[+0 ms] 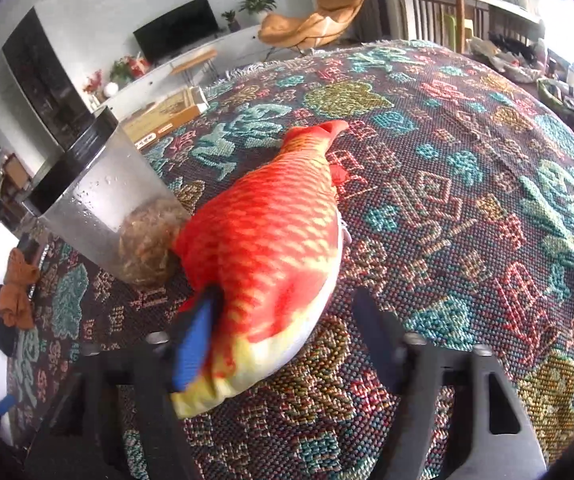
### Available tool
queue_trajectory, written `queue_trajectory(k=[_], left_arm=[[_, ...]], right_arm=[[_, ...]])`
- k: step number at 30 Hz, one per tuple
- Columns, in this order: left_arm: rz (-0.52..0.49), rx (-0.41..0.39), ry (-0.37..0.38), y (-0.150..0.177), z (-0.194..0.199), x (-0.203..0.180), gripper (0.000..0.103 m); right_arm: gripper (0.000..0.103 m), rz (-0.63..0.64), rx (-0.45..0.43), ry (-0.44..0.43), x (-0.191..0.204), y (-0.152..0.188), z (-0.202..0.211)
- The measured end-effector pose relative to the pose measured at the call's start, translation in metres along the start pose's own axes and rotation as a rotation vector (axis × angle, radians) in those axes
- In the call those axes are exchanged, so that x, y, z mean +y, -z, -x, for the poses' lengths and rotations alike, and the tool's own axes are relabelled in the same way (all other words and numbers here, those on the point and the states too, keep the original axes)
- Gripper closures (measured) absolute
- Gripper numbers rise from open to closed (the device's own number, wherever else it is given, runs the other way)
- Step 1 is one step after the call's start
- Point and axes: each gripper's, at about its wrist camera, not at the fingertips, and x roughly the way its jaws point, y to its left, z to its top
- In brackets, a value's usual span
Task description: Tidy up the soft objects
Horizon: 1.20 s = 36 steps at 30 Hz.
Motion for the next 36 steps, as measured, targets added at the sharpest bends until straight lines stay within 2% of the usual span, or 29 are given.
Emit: queue_trajectory(k=[3,6,9,12,14,17,20,36], left_arm=[[0.0,0.0,0.0,0.0,0.0,0.0,0.0],[0.0,0.0,0.0,0.0,0.0,0.0,0.0],[0.0,0.0,-0.001,0.0,0.0,0.0,0.0],[0.0,0.0,0.0,0.0,0.0,0.0,0.0],[0.0,0.0,0.0,0.0,0.0,0.0,0.0],[0.0,-0.001,0.0,0.0,0.0,0.0,0.0],[0.0,-0.001,-0.001,0.0,0.0,0.0,0.0],[0.001,-0.001,-0.001,0.0,0.0,0.0,0.0]], right_arm=[[0.019,-0.017,-0.066,0.015,0.005,0.002,0.029],[0.019,-0.016,-0.097,0.119,0.015,0.015,0.054],[0.019,-0.022,-0.039,0.237,0.019,0.044,0.057],[0.019,-0.023,0.025,0.298,0.015,0.077,0.047],[0.019,-0.035,0.046,0.311,0.01,0.09,0.042],[0.019,-0.026,0.022,0.334,0.01,0.097,0.042],[0.012,-0.003,-0.026,0.349,0.012,0.103,0.039],[0.012,-0.006,-0.032,0.351,0.011,0.102,0.042]])
